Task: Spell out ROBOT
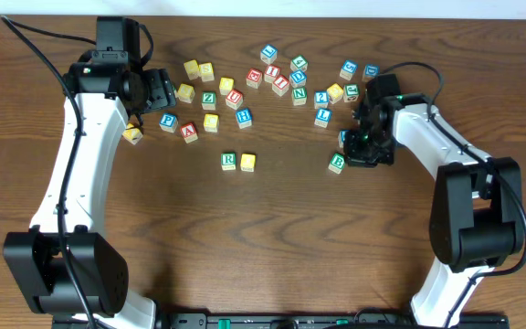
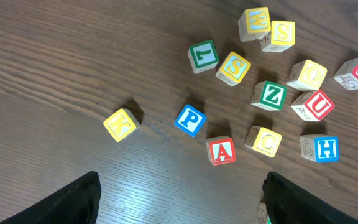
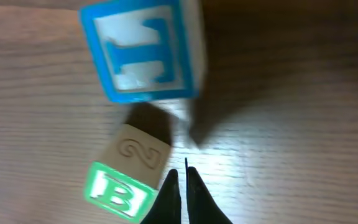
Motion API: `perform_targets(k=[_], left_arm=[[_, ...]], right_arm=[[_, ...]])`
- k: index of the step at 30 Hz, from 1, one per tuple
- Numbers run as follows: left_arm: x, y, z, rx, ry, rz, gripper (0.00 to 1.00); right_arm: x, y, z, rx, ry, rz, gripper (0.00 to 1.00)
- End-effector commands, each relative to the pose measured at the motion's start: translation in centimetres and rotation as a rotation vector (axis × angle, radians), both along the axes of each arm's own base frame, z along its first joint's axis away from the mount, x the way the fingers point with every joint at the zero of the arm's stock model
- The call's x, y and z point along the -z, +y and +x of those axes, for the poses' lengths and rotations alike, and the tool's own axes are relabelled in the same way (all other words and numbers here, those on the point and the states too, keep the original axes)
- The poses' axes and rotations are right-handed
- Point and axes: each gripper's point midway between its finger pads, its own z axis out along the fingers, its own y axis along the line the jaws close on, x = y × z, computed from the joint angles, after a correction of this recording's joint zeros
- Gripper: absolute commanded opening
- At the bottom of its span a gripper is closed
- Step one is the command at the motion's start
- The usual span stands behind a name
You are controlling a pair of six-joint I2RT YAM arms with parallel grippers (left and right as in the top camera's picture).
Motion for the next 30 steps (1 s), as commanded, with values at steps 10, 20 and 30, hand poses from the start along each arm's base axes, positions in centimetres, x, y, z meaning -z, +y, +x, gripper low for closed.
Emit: perform_targets(k=[10, 20, 30], left_arm=[[0.4, -0.1, 0.0, 0.006, 0.012, 0.004, 0.82], [0.4, -0.1, 0.0, 0.006, 0.013, 0.004, 0.82], [0.4, -0.1, 0.0, 0.006, 0.013, 0.004, 0.82]], right_arm=[[-0.8, 9.7, -1.0, -0.020, -0.005, 0.177, 0.01], [-0.8, 14.4, -1.3, 0.081, -0.043, 0.154, 0.01], [-1.0, 15.1, -0.5, 0.022, -0.117, 0.145, 0.01]])
